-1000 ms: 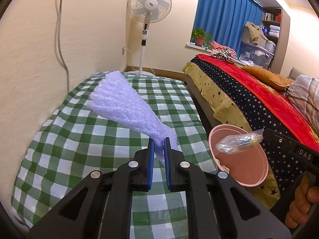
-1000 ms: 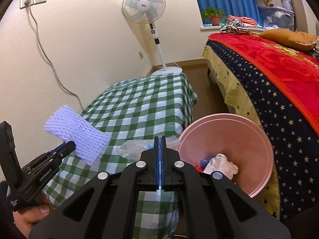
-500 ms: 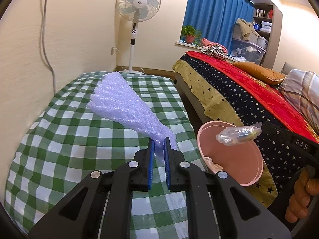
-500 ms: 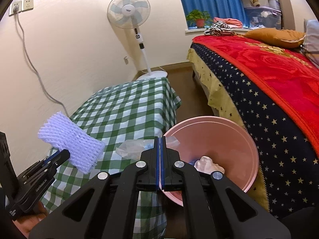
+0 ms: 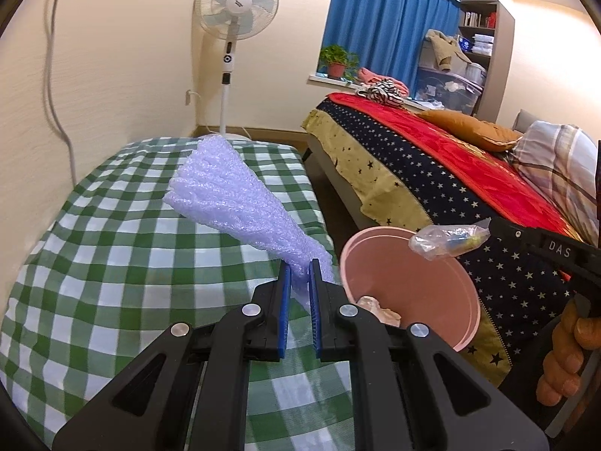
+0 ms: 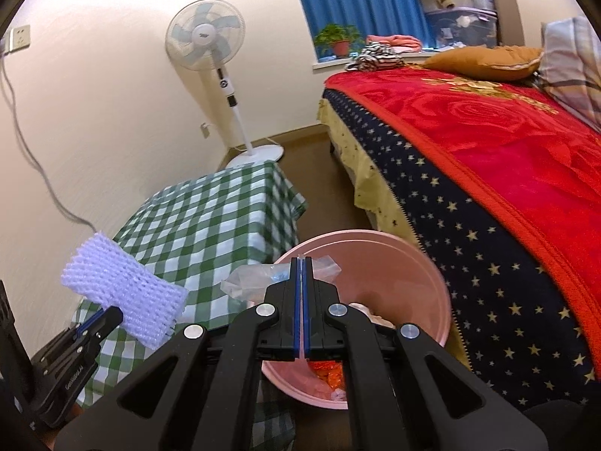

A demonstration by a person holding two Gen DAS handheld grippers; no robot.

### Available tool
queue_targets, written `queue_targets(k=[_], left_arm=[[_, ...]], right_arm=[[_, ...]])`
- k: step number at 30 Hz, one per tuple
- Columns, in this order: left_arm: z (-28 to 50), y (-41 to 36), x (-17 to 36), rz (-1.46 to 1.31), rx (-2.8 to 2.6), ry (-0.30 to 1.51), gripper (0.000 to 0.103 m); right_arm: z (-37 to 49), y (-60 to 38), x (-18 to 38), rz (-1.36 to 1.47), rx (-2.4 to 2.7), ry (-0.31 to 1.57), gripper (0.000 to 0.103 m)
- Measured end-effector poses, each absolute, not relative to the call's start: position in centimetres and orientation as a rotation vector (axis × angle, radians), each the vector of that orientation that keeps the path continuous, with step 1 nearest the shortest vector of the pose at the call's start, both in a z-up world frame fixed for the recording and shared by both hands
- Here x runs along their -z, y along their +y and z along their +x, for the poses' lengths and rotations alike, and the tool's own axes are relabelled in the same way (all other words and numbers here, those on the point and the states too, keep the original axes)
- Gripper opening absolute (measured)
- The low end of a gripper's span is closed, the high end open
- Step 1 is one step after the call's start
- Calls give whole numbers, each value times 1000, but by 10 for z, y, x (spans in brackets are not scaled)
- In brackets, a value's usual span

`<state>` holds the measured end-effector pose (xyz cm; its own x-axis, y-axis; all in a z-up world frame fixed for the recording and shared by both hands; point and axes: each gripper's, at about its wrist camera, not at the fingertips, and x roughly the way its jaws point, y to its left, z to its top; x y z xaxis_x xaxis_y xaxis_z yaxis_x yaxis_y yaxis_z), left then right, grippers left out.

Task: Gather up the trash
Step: 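Carry the lavender foam and clear bag over the pink bin with both tools, then open both tools to drop the foam and clear bag into the bin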

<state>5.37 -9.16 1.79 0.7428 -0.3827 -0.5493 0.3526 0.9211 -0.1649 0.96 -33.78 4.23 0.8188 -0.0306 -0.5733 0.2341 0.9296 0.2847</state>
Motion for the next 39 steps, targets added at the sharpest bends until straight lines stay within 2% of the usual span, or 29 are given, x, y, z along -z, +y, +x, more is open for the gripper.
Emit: queue_targets(k=[39], left_arm=[[82, -194, 26, -8, 592, 697, 10]], right_arm=[[20, -388, -33, 423, 314, 588, 1]])
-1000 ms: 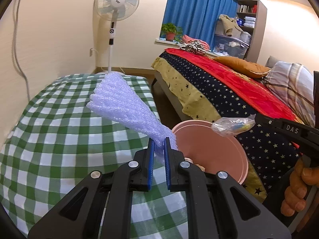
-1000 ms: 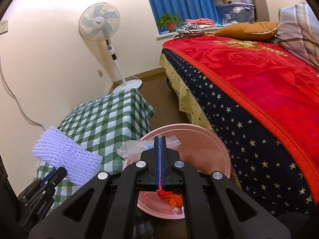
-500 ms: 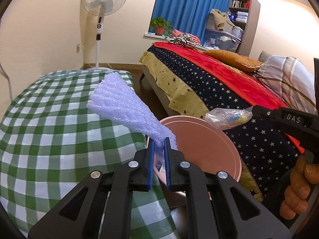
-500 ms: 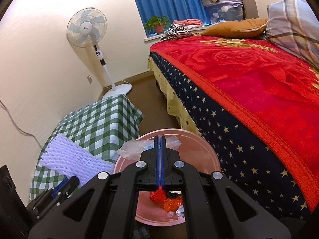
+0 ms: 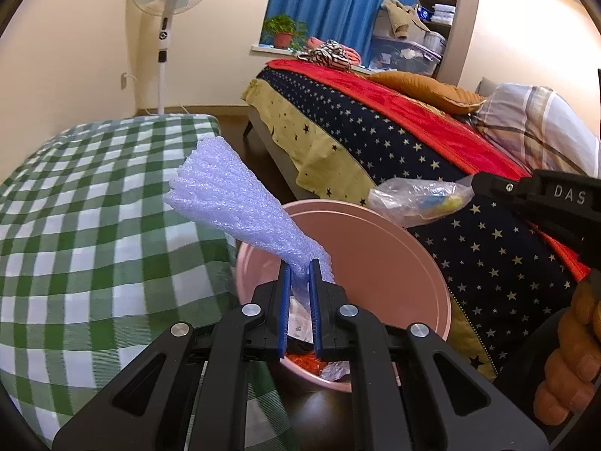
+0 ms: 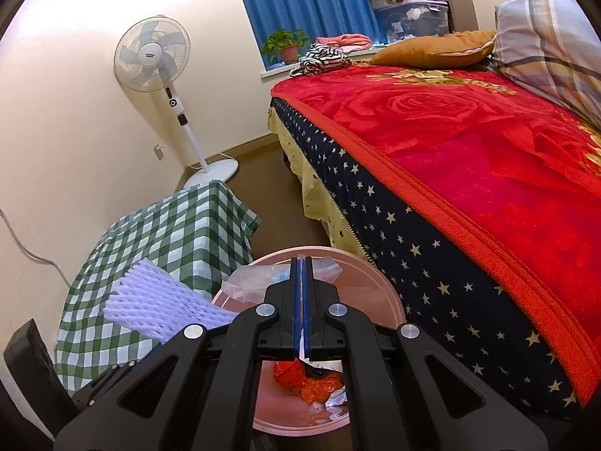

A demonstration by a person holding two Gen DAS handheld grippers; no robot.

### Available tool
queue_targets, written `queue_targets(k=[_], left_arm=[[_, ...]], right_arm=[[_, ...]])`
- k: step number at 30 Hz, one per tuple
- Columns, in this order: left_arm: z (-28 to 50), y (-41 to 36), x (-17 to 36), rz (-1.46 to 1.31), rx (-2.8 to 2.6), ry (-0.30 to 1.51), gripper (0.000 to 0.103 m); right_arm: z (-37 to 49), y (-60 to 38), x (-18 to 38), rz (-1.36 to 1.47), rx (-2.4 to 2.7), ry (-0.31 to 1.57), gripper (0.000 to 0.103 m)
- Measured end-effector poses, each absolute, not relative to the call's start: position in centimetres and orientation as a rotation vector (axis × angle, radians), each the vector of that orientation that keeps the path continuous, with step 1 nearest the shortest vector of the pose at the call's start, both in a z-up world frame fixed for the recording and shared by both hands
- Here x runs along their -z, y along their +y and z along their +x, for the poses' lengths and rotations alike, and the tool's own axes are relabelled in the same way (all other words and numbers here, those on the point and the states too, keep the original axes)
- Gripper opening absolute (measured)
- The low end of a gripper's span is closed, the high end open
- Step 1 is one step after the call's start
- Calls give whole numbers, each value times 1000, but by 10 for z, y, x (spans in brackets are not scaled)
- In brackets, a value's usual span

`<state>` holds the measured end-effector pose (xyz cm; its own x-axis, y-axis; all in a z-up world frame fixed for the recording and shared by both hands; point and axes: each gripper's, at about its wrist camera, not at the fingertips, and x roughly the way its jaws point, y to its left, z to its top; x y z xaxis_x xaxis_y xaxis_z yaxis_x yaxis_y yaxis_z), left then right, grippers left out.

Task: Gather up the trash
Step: 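Open both tools to drop the foam and clear bag into the bin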

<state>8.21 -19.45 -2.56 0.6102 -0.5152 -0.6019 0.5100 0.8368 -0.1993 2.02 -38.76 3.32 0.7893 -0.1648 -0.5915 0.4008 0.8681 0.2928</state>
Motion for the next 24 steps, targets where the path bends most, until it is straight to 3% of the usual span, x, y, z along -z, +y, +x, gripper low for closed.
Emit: queue_targets(k=[4, 5, 6, 8, 9, 10, 14, 17, 19, 21, 24], left_arm=[[83, -202, 29, -1, 624, 715, 10], [83, -203, 30, 1, 629, 716, 15], [83, -203, 31, 4, 636, 722, 29], [84, -201, 31, 5, 637, 724, 45], [83, -199, 31, 6, 633, 723, 45], [84, -196, 30, 6, 627, 724, 45], [81, -187, 25, 5, 622, 721, 45], [78, -179, 19, -5, 609, 711, 46], [74, -171, 12, -12, 589, 700, 48], [67, -162, 4, -7, 563, 680, 58], [56, -147, -8, 3, 521, 652, 64]], right_arm=[[20, -390, -32, 432, 324, 588, 2], [20, -391, -31, 436, 326, 592, 4], [20, -392, -31, 440, 333, 594, 6], [20, -394, -30, 447, 357, 601, 23], [19, -395, -30, 453, 364, 596, 45], [17, -396, -31, 454, 374, 587, 54], [14, -395, -33, 454, 381, 579, 56], [9, -393, -35, 456, 375, 566, 67], [6, -388, -38, 447, 363, 556, 81], [3, -382, -41, 431, 347, 554, 89], [-3, -368, -47, 386, 318, 548, 96]])
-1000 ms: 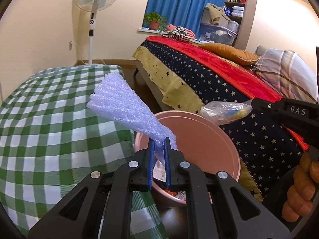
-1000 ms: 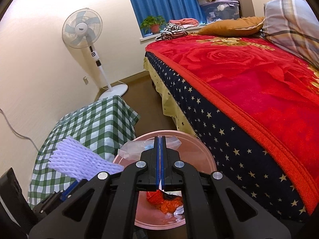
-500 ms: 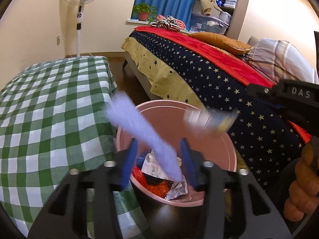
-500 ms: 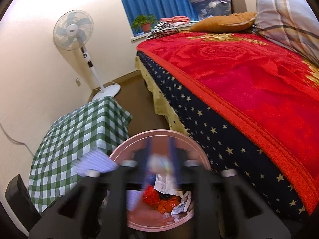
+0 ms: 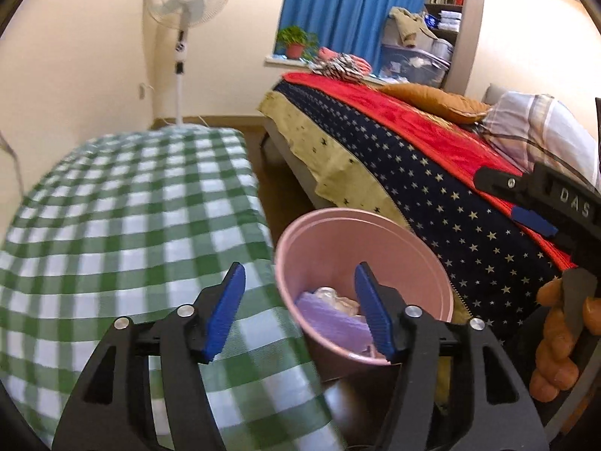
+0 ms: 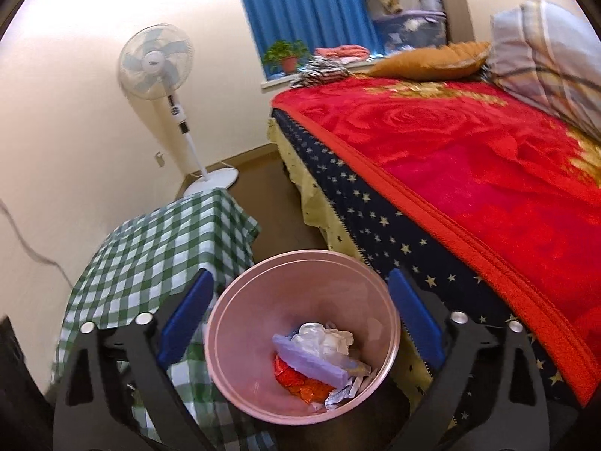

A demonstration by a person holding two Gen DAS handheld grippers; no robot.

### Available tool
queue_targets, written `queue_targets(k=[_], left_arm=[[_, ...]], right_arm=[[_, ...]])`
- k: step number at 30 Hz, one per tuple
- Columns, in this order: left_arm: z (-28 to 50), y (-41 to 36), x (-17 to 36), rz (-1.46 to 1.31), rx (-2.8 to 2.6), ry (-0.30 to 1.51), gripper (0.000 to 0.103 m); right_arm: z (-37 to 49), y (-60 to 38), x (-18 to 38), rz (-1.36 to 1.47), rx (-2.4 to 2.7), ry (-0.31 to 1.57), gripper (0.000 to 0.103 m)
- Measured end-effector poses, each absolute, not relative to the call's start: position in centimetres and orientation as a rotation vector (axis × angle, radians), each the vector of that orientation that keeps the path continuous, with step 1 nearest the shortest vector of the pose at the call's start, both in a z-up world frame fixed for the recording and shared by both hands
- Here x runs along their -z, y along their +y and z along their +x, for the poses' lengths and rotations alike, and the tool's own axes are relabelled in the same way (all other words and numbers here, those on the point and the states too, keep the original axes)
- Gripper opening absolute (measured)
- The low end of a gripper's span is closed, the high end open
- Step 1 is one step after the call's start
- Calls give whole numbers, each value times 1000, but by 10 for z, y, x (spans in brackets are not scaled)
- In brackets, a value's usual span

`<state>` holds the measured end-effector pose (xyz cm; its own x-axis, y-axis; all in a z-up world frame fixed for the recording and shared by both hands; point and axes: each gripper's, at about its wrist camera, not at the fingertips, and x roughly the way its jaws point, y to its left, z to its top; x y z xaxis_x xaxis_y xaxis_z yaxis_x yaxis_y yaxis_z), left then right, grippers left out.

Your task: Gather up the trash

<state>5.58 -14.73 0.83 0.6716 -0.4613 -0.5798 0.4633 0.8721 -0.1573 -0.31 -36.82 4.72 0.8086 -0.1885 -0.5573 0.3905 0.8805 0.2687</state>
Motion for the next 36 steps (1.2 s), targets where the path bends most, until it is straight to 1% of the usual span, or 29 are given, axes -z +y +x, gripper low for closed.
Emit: queue_targets(k=[2, 4, 6, 8, 11, 15, 19, 22, 25, 29, 36], left_arm=[[46, -135, -17, 11, 486, 628, 73], [37, -121, -26, 16, 441, 606, 74], [28, -104, -35, 1, 406, 597, 82], [19, -91, -42, -1, 368, 579, 83], [1, -69, -52, 20, 289, 543, 95], [-27, -30, -60, 7, 201, 500, 95], [-45, -6, -50, 5, 148, 505, 95], [-50, 0, -36, 12, 110, 516, 95], [-47, 7, -28, -47, 95, 537, 95], [-46, 3, -21, -29, 90, 542, 95], [-48, 2, -14, -41, 97, 559, 95]], right_arm=[[-9, -358, -51, 359, 296, 542, 98], [-14, -348, -53, 344, 271, 546, 98], [-21, -338, -53, 335, 251, 549, 98], [-28, -325, -52, 319, 225, 552, 98], [-38, -303, -48, 272, 199, 558, 98], [-54, -275, -42, 233, 191, 566, 98], [-69, -248, -38, 194, 173, 569, 98], [-73, -237, -34, 171, 184, 566, 98], [-72, -230, -28, 148, 180, 573, 98], [-67, -226, -20, 133, 183, 598, 98], [-66, -223, -19, 129, 193, 586, 98]])
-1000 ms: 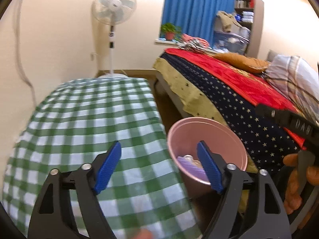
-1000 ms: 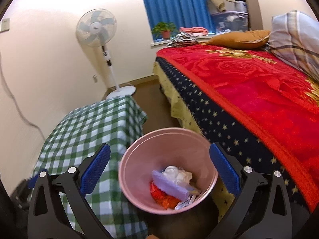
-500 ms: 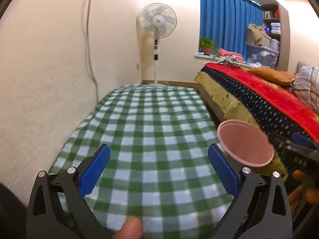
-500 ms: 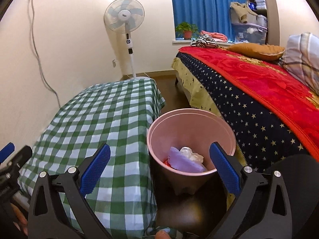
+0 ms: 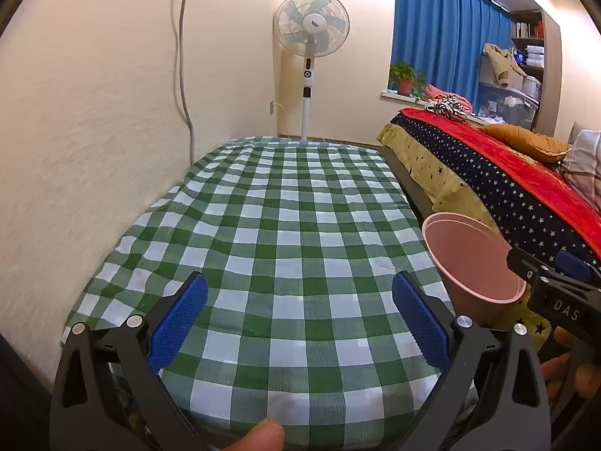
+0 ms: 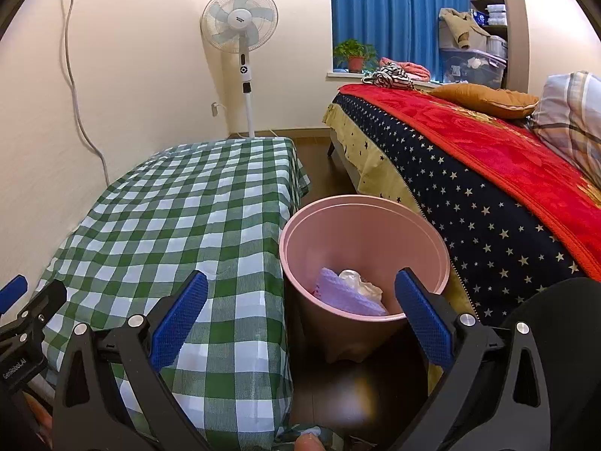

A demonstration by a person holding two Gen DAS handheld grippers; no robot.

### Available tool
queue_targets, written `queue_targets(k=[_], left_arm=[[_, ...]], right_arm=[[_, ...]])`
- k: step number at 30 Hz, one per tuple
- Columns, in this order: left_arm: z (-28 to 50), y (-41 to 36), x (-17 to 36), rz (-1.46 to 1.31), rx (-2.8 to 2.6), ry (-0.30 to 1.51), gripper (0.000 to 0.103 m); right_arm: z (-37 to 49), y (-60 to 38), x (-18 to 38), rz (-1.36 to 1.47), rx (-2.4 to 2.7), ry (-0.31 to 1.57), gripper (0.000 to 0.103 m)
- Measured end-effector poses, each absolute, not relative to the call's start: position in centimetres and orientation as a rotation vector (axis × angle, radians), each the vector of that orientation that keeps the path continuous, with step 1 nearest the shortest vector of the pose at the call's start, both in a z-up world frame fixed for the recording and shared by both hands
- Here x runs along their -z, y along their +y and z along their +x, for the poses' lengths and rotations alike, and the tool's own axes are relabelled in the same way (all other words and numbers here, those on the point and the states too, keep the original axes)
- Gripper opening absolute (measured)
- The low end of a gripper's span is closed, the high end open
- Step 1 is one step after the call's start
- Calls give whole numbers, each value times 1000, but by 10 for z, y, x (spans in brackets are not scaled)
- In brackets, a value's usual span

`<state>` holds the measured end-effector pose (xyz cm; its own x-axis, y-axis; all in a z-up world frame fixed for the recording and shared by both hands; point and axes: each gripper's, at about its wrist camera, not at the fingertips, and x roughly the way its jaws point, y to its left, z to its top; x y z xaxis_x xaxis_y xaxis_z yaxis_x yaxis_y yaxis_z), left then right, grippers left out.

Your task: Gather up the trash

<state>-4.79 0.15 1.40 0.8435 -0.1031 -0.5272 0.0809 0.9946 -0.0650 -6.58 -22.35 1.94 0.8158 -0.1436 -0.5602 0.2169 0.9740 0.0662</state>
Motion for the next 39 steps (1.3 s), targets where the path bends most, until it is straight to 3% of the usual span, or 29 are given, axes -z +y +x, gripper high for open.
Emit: queue_targets(k=[39], left_arm=[[-47, -7, -7, -46, 105, 570, 95]], right_arm=[[-67, -217, -22, 93, 190, 558, 98]])
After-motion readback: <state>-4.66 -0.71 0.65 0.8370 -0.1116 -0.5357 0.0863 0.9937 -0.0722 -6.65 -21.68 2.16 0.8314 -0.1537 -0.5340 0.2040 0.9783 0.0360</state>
